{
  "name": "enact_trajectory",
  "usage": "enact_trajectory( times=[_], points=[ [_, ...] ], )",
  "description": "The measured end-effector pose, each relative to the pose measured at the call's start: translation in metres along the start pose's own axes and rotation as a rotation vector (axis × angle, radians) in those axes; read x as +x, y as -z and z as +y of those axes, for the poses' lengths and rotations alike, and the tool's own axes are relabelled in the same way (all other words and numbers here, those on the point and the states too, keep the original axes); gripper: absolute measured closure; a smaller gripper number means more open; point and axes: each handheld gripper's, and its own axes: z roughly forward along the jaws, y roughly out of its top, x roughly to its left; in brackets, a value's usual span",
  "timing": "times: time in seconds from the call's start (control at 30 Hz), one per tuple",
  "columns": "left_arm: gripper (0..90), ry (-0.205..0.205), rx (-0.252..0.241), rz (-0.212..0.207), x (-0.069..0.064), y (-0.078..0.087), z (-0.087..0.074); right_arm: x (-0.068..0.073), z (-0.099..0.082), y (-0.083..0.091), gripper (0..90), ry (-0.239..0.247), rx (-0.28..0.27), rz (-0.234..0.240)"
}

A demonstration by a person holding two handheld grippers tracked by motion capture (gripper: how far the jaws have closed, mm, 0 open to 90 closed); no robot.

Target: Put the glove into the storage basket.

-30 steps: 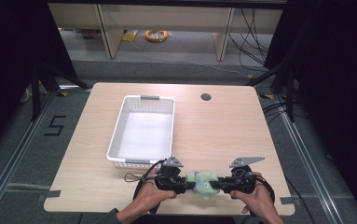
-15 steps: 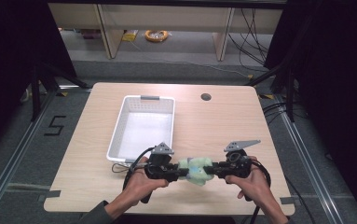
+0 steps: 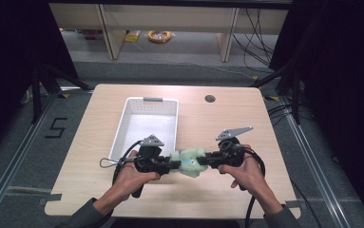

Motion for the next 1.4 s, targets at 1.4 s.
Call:
enact_trajectory(
  times=[1.4],
  points=[
    [72.2, 0.257, 0.081, 0.142, 0.131, 0.043, 0.013, -0.011, 0.125, -0.124, 75.8, -0.031, 0.184, 0.027]
  ],
)
